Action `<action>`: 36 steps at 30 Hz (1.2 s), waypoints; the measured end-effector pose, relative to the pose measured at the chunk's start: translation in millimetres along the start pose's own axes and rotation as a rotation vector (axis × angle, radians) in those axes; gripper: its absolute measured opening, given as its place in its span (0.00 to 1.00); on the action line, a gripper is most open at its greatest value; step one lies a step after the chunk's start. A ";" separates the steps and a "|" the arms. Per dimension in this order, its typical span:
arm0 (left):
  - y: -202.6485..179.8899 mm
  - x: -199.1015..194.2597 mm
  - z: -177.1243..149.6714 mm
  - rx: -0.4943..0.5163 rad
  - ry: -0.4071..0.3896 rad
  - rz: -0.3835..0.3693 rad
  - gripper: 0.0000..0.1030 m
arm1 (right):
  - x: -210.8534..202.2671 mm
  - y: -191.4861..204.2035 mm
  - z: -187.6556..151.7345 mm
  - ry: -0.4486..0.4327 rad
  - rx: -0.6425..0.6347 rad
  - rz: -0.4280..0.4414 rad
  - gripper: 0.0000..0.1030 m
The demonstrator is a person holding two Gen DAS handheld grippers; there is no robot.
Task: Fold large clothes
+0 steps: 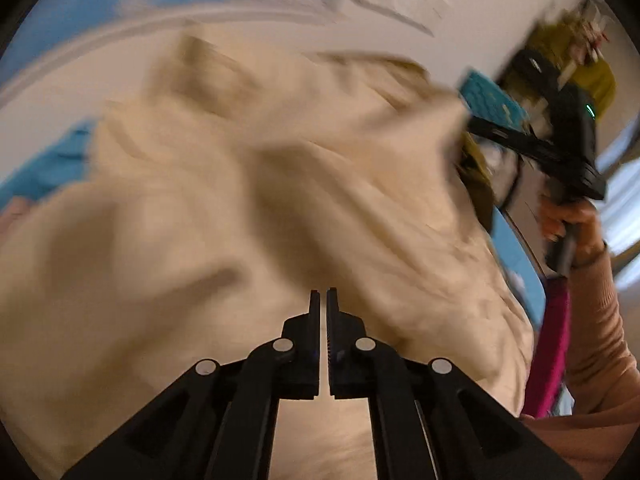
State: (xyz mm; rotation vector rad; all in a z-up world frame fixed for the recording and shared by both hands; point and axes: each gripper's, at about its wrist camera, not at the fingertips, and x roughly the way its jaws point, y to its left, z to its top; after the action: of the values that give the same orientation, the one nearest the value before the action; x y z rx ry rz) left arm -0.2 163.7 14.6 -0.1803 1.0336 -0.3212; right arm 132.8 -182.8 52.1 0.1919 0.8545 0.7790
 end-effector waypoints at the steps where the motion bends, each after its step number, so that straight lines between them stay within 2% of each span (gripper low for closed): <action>1: 13.5 -9.4 1.7 -0.030 -0.014 0.021 0.01 | -6.9 0.0 5.1 -0.015 0.001 0.013 0.01; 3: 35.1 -26.4 2.7 -0.064 -0.044 0.093 0.01 | -9.8 6.0 5.0 0.011 -0.032 -0.005 0.02; 4: 38.0 -29.6 2.1 -0.058 -0.050 0.104 0.03 | -11.4 10.9 1.3 0.027 -0.058 0.016 0.06; 5: 37.3 -34.5 -1.6 -0.048 -0.060 0.109 0.12 | -10.1 20.6 -8.0 0.072 -0.082 0.097 0.20; 6: 34.8 -38.1 -5.4 -0.042 -0.067 0.111 0.20 | -7.6 25.7 -14.1 0.107 -0.087 0.142 0.38; 7: 30.2 -39.3 -9.3 -0.027 -0.078 0.112 0.35 | -3.2 38.1 -28.9 0.154 -0.101 0.176 0.70; 9: 21.3 -38.1 -13.2 0.016 -0.092 0.111 0.39 | 6.8 55.2 -50.3 0.231 -0.138 0.228 0.69; 11: 14.4 -28.9 -15.6 0.035 -0.082 0.100 0.42 | 26.1 72.2 -75.4 0.338 -0.167 0.245 0.65; 12: 16.4 -27.5 -17.1 0.039 -0.078 0.089 0.43 | 35.3 78.0 -84.4 0.381 -0.164 0.252 0.58; 13: 16.3 -24.6 -17.5 0.043 -0.074 0.077 0.44 | 44.1 86.3 -92.5 0.412 -0.169 0.264 0.41; 14: 16.7 -22.6 -16.6 0.043 -0.071 0.073 0.44 | 47.5 94.5 -94.1 0.418 -0.170 0.300 0.28; 15: 14.4 -19.2 -13.9 0.040 -0.070 0.074 0.44 | 48.1 104.1 -90.9 0.409 -0.166 0.351 0.23; 17: 18.0 -30.0 -11.7 0.033 -0.096 0.072 0.45 | 45.2 124.9 -77.3 0.348 -0.160 0.433 0.17; 19: 24.8 -53.0 -8.7 0.015 -0.170 0.097 0.47 | 46.9 147.7 -57.3 0.268 -0.159 0.493 0.14; 20: 28.9 -65.7 -7.1 0.001 -0.207 0.102 0.52 | 49.9 154.1 -49.4 0.246 -0.160 0.501 0.14; 22: 33.7 -89.4 -5.8 -0.016 -0.264 0.135 0.54 | 65.9 164.9 -36.5 0.208 -0.122 0.514 0.13; 25: 34.5 -110.8 -8.3 -0.003 -0.308 0.226 0.64 | 115.0 178.7 -30.7 0.235 -0.057 0.519 0.13; 26: 34.3 -113.4 -11.2 0.007 -0.315 0.255 0.69 | 129.8 178.5 -33.0 0.271 -0.044 0.518 0.20; 27: 34.8 -112.3 -14.5 0.016 -0.310 0.268 0.71 | 147.8 180.2 -37.6 0.325 -0.047 0.491 0.23; 29: 37.2 -100.5 -22.7 0.020 -0.267 0.288 0.72 | 165.8 176.7 -43.2 0.366 -0.057 0.399 0.34; 30: 38.7 -92.6 -25.1 0.022 -0.240 0.293 0.72 | 167.2 175.2 -46.7 0.383 -0.063 0.411 0.38; 31: 39.6 -82.9 -28.4 0.027 -0.207 0.294 0.72 | 164.0 174.8 -47.7 0.382 -0.069 0.424 0.47; 32: 41.0 -76.1 -30.7 0.030 -0.187 0.291 0.73 | 152.8 173.7 -47.2 0.359 -0.095 0.415 0.51; 34: 40.2 -58.5 -34.5 0.043 -0.136 0.284 0.78 | 127.0 169.1 -42.2 0.304 -0.159 0.363 0.54; 36: 38.5 -43.4 -34.9 0.059 -0.107 0.255 0.83 | 95.7 157.6 -32.4 0.225 -0.209 0.273 0.54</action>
State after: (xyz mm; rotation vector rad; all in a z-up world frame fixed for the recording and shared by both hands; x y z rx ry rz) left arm -44.0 215.0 20.9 -0.0115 0.9282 -0.1087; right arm 62.6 -9.5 43.3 0.0344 0.9631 1.1558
